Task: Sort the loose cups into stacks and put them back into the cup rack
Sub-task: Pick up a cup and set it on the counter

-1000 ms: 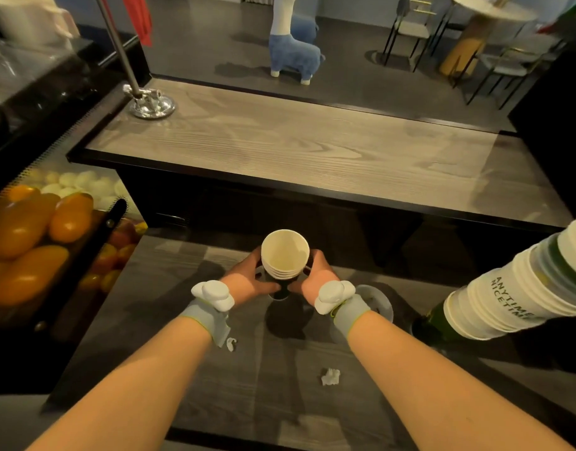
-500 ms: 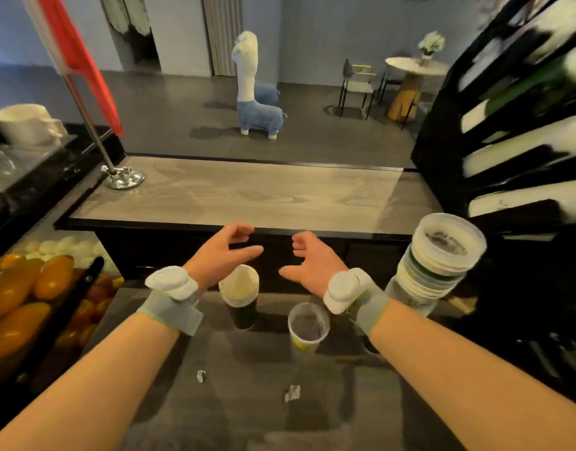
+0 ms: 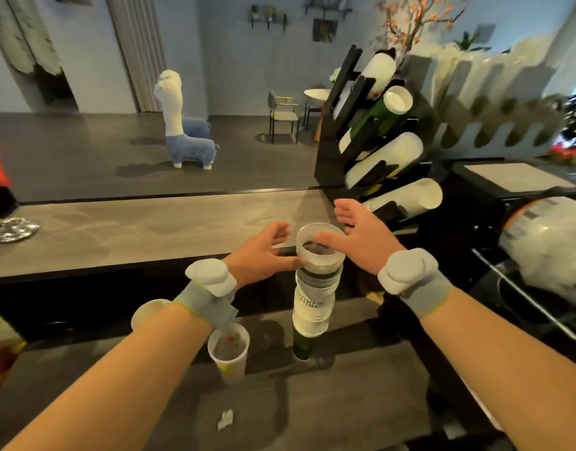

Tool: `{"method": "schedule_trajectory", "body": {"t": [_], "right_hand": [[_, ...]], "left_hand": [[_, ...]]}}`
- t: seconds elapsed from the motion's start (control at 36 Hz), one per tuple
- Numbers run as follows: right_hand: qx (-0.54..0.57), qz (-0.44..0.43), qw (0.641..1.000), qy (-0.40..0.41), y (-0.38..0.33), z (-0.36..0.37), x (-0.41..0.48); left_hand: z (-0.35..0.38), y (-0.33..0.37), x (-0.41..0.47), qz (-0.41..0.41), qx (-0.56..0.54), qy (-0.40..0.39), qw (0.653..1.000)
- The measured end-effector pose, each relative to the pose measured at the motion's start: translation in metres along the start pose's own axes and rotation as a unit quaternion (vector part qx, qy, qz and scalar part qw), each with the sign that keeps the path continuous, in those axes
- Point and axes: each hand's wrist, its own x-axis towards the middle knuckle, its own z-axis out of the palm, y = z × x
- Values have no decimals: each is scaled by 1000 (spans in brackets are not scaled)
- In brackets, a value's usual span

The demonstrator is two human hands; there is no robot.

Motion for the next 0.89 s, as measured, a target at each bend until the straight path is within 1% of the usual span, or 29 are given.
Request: {"method": "schedule_trajectory", "body": {"t": [0.06, 0.11, 0.22, 0.33, 0.42, 0.53, 0.72, 0.89], "right_hand": [[31, 21, 999, -26, 13, -1, -7], [33, 27, 998, -40, 26, 2, -12], [42, 29, 998, -48, 48, 19, -14], [62, 31, 997, -29, 62, 30, -11], [56, 25, 998, -13, 67, 33, -7], [55, 14, 998, -12, 70, 35, -5], [84, -9, 996, -19, 68, 28, -3], [90, -26, 996, -9, 67, 20, -2]], "left_hand": [[9, 0, 4, -3, -15, -27, 1000], [19, 1, 7, 4, -33, -38, 999], [32, -1, 12, 22, -32, -9, 999], [35, -8, 14, 25, -35, 10, 999], [34, -11, 14, 27, -24, 17, 999], [36, -10, 13, 26, -11, 33, 999], [35, -1, 12, 52, -19, 38, 998], [32, 8, 15, 54, -27, 37, 998]]}}
